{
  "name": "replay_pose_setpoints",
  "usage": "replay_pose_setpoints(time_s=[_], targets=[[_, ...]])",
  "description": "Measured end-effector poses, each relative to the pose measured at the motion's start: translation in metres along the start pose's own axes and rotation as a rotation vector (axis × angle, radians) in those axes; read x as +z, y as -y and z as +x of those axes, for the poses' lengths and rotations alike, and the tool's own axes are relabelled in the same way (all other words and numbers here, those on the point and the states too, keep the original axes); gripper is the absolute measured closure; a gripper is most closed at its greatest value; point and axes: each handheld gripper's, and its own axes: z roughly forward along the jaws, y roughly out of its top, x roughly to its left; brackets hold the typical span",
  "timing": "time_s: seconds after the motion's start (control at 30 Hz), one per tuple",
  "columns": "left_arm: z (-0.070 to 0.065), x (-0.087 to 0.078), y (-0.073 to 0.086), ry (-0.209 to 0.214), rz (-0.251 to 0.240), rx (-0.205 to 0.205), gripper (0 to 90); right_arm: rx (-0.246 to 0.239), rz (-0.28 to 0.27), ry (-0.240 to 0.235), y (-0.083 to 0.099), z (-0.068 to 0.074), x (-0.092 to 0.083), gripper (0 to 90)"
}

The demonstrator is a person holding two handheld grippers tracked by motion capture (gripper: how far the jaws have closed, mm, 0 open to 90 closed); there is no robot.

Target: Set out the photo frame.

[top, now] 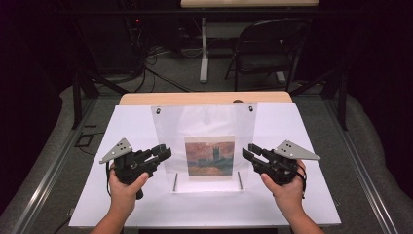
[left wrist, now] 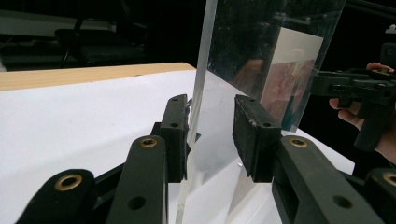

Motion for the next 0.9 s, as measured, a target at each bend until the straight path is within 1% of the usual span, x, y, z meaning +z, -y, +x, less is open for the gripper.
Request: replay_pose_setpoints(time_s=[0.13, 0.23, 0.47, 0.57, 0.67, 0.87, 0.9], targets=[[-0.0004, -0.0001, 0.0004, 0.0, 0.001, -0.002, 65.8, -0.001, -0.001, 0.0, 0.0008, 0.0, -0.0012, 66.8], [-0.0009, -0.0001, 0.0007, -0.001, 0.002, -0.006, 65.6, 0.012, -0.002, -0.003, 0.0013, 0.0005, -0.0016, 66.5], [-0.0011, 0.0004, 0.0028, -0.006, 0.016, -0.006, 64.6, -0.002, -0.006, -0.005, 0.0023, 0.0003, -0.0023, 64.3], [-0.0015, 0.0005, 0.0035, -0.008, 0.022, 0.001, 63.1, -0.008, -0.003, -0.003, 0.0029, 0.001, -0.0026, 63.2], [-0.0014, 0.0004, 0.0043, -0.007, 0.023, -0.004, 61.0, -0.014, 0.002, -0.003, 0.0033, 0.0011, -0.0029, 62.2], [-0.0025, -0.0004, 0.0052, -0.009, 0.029, -0.005, 58.0, -0.003, 0.002, -0.017, 0.0046, 0.0003, -0.0027, 59.0], [-0.0028, -0.0009, 0.0048, -0.011, 0.029, -0.002, 55.7, 0.0, 0.004, -0.023, 0.0043, 0.0002, -0.0033, 56.6]])
